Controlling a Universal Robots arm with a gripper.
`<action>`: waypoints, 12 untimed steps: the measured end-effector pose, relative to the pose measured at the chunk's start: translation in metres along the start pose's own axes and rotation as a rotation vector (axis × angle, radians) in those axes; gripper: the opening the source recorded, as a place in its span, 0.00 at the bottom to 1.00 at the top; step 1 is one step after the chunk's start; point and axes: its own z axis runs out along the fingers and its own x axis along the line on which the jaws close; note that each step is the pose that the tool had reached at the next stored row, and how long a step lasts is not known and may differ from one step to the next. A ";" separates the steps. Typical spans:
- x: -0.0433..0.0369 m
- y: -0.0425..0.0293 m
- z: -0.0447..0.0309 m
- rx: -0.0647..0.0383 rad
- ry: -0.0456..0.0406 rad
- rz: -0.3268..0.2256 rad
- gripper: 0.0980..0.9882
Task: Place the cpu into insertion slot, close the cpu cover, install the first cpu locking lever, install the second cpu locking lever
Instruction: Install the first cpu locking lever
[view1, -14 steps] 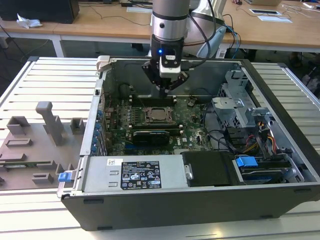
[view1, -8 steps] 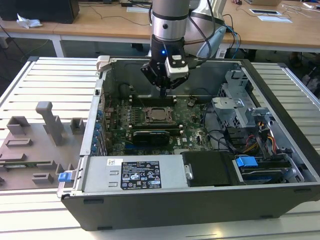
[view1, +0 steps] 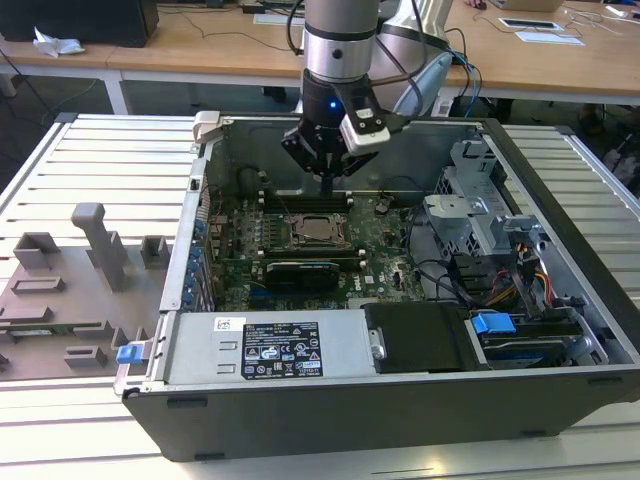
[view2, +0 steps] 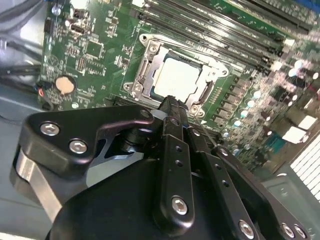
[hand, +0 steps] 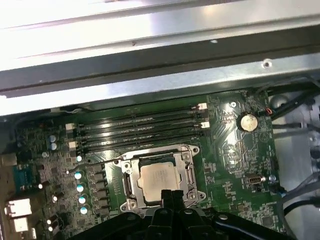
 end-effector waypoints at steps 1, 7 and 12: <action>0.0000 0.0000 0.0000 0.000 -0.0001 -0.016 0.01; 0.0000 0.0000 0.0000 -0.002 -0.0012 -0.129 0.01; 0.0000 0.0000 0.0000 -0.004 -0.0019 -0.208 0.01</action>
